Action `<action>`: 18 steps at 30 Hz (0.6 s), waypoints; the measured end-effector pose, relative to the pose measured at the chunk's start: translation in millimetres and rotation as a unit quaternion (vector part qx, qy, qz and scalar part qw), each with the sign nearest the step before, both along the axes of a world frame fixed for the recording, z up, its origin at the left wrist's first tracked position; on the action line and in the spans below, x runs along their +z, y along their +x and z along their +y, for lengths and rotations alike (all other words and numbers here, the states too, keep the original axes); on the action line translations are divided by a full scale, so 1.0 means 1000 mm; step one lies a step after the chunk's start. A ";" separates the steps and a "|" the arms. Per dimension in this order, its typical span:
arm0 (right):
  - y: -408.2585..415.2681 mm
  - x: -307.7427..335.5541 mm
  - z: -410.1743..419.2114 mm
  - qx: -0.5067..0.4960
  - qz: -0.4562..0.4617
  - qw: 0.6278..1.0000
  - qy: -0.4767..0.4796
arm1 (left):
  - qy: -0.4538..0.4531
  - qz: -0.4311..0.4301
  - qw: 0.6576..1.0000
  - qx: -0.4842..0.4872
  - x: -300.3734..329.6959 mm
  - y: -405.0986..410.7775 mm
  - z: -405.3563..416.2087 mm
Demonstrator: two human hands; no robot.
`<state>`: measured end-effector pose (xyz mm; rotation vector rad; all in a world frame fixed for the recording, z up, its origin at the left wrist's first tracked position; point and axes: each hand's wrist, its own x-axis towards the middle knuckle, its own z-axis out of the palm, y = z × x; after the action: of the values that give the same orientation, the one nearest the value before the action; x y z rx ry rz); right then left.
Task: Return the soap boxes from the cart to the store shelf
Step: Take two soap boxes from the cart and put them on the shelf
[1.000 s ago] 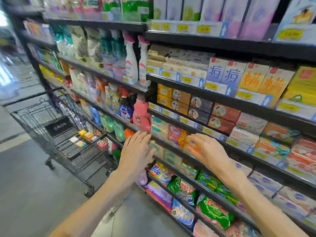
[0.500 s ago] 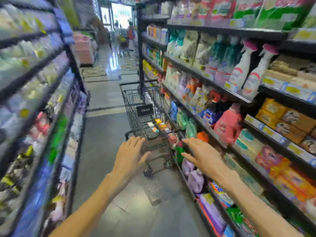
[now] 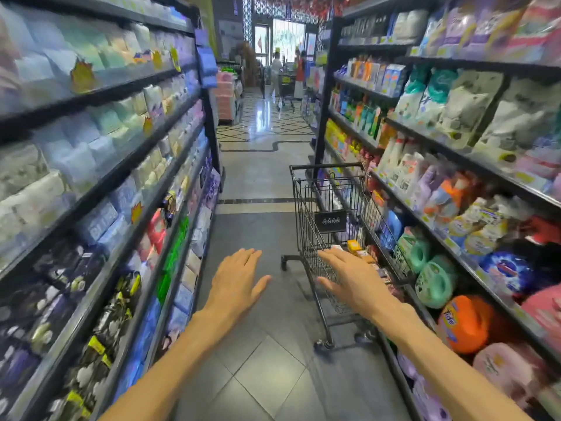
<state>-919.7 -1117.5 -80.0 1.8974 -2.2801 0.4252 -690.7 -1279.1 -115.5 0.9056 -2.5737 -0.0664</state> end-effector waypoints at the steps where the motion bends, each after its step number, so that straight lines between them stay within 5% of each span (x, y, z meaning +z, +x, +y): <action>1: -0.001 -0.002 -0.018 0.003 0.002 1.000 0.002 | 0.005 -0.001 1.000 0.005 -0.003 -0.001 -0.017; 18: -0.165 -0.037 -0.290 -0.028 -0.032 0.997 0.061 | 0.005 -0.045 0.998 -0.041 -0.023 -0.188 -0.282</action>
<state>-1084.8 -1407.4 -116.9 1.8963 -2.4453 0.3511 -879.2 -1561.5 -138.8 0.8234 -2.6964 -0.0633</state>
